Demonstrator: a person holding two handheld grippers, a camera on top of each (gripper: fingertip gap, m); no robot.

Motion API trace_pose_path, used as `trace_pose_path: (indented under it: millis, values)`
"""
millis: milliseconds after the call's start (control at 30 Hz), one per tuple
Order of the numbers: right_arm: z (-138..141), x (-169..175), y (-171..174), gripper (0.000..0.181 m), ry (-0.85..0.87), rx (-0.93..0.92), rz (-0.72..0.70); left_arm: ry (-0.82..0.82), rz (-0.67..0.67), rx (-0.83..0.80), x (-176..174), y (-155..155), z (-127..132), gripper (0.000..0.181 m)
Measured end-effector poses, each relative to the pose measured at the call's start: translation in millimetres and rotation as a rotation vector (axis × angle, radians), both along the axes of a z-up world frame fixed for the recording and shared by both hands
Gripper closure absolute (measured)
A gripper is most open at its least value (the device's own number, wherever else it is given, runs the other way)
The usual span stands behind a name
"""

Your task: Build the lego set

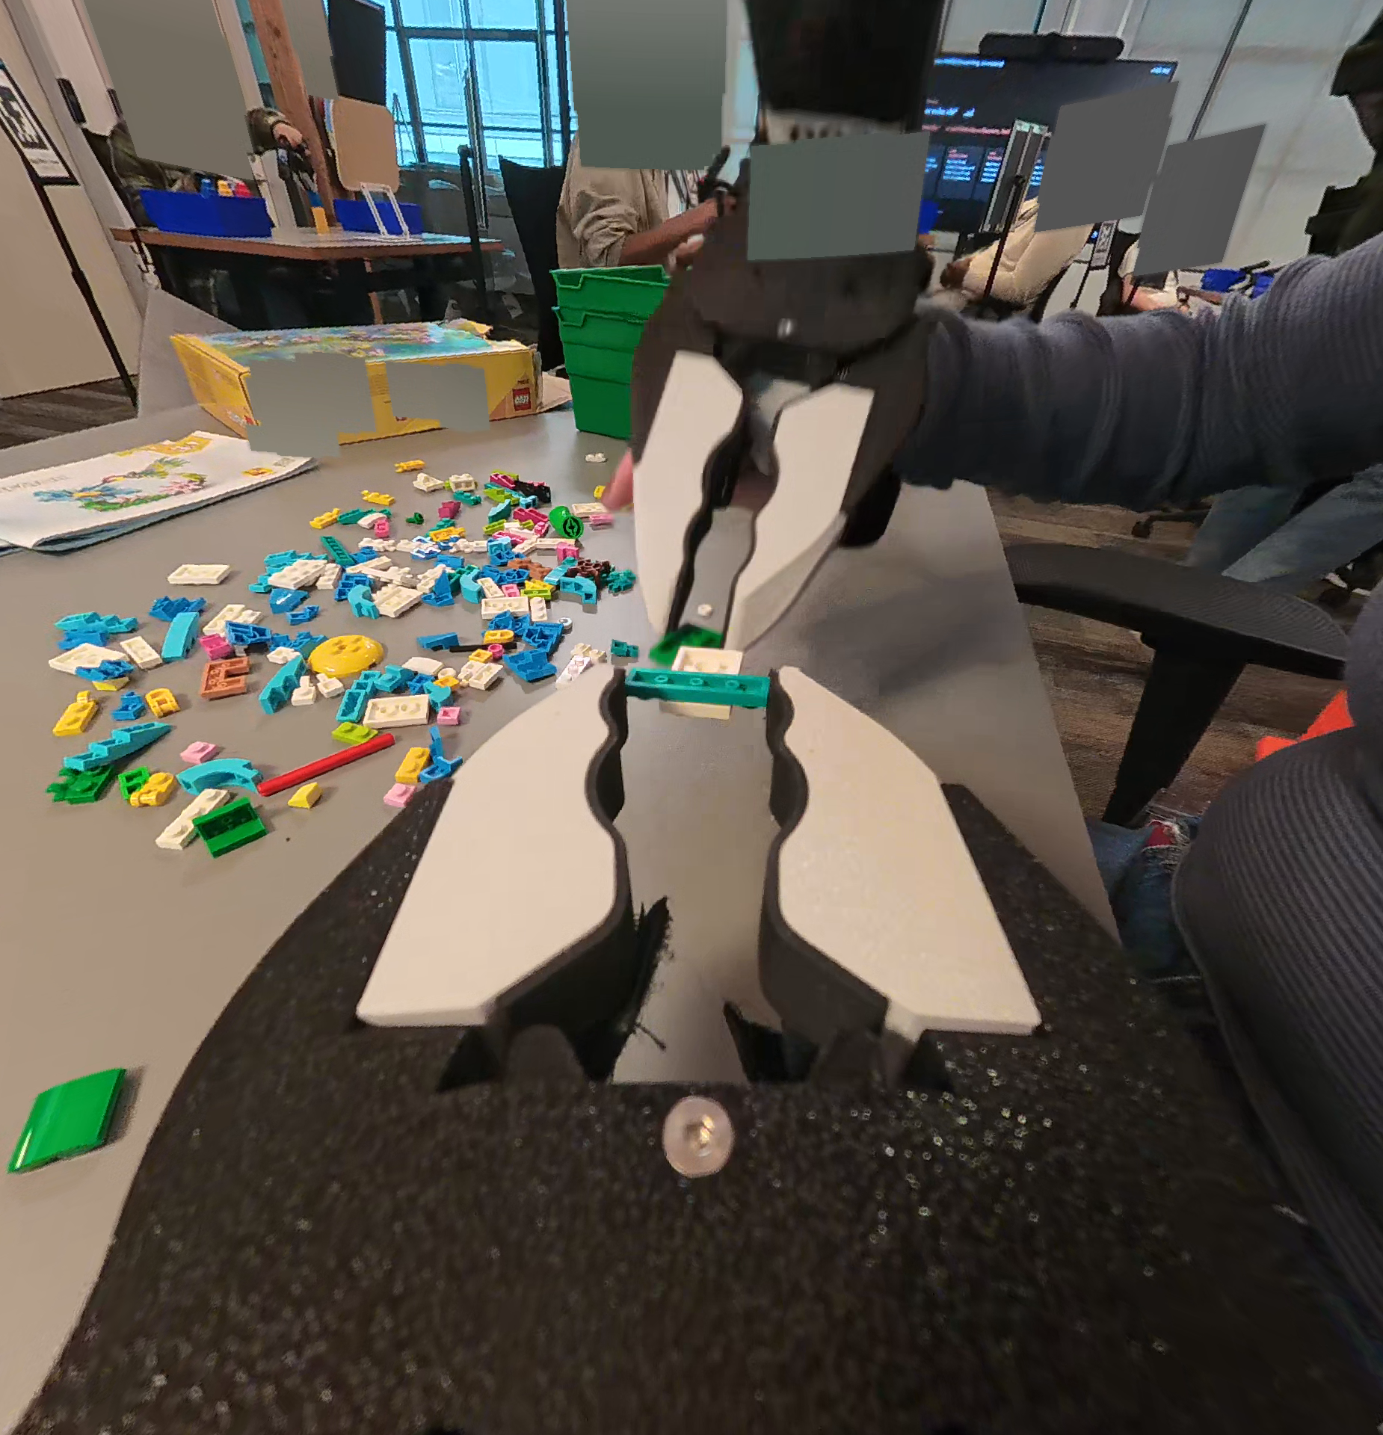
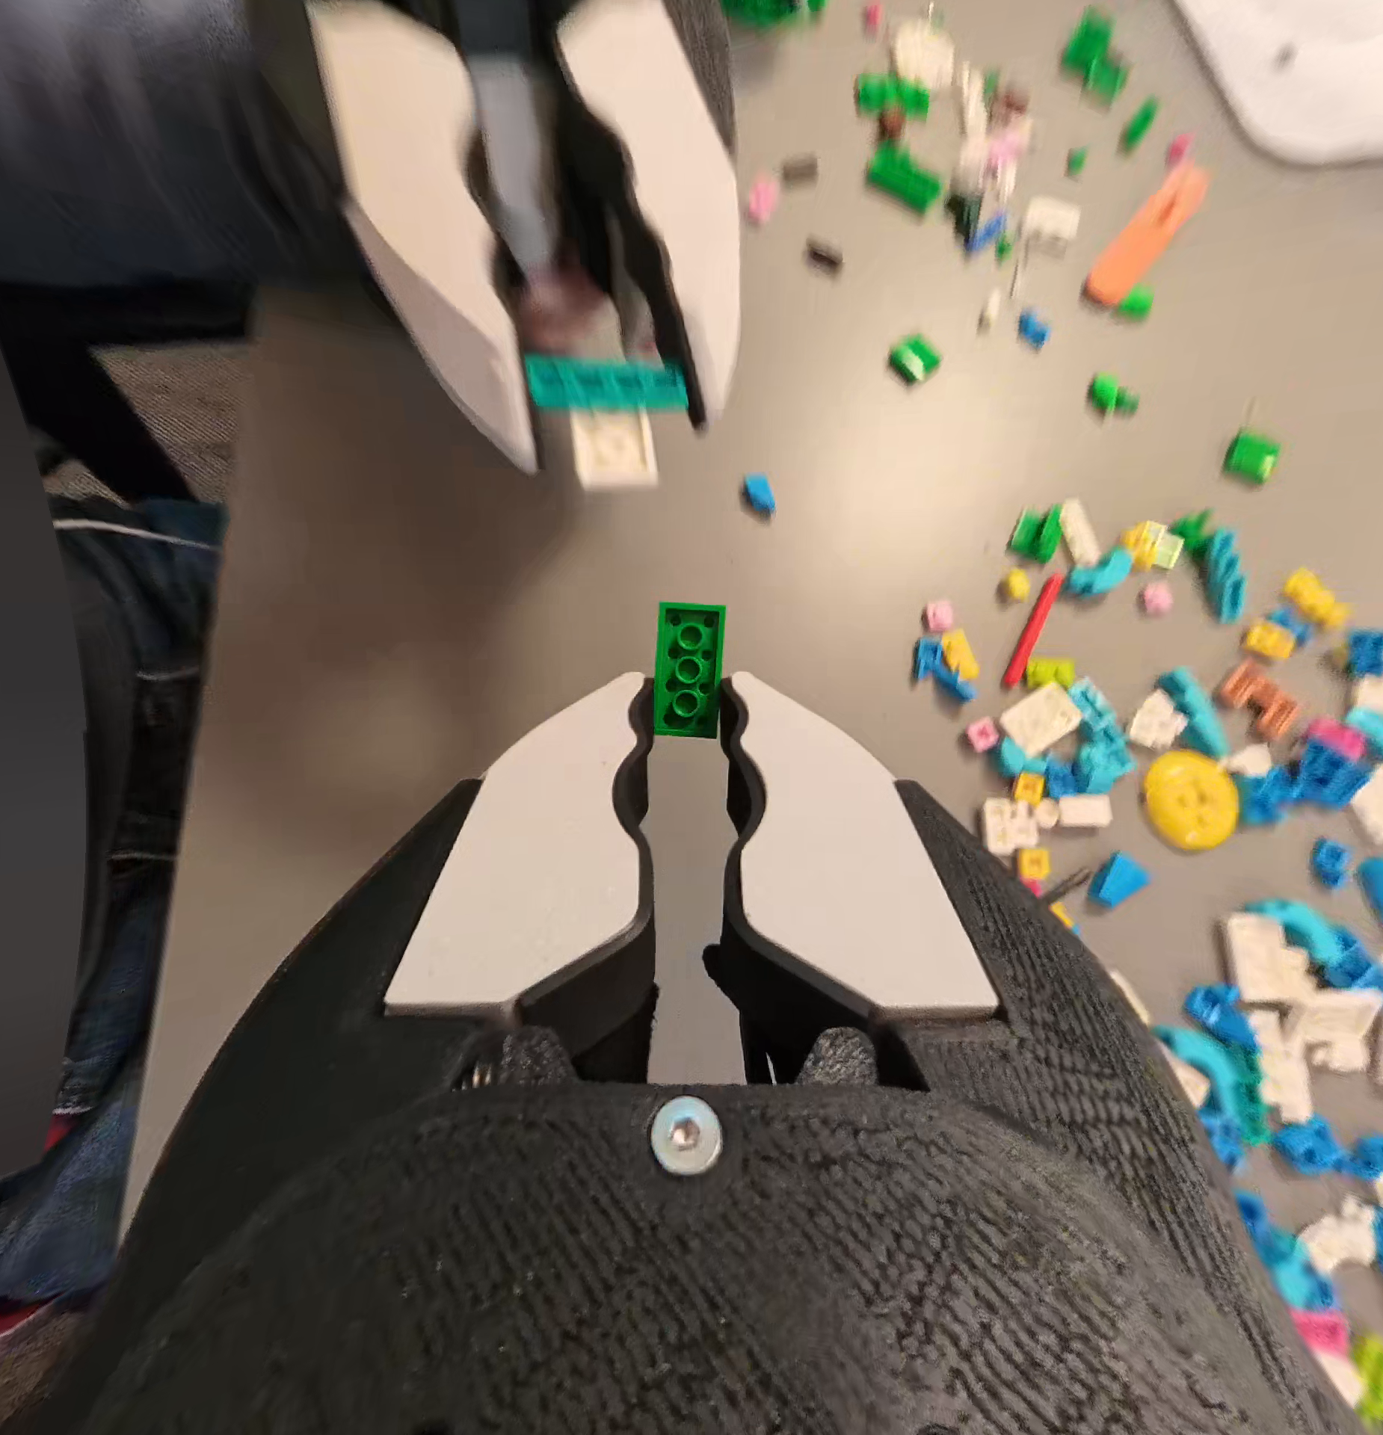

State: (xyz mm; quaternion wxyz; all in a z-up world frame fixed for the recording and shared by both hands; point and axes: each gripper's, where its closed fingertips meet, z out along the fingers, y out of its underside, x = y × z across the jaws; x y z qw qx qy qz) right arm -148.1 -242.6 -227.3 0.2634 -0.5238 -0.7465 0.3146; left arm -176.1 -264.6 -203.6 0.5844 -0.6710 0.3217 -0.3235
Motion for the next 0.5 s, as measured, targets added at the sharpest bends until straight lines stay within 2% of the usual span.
trace_pose_path:
  millis: [67,167,500]
  values:
    - [22.1,-2.3,-8.6,0.167,0.039,0.012,0.065,0.003,-0.001,0.02,2.5,-0.7,2.0,0.147]
    - [37.8,-6.1,-17.7,0.167,0.018,0.068,0.129,0.004,-0.007,0.049,6.8,-2.7,5.6,0.147]
    - [35.3,-7.7,-35.7,0.167,-0.155,0.098,0.254,0.019,-0.006,0.106,16.5,-5.4,8.3,0.147]
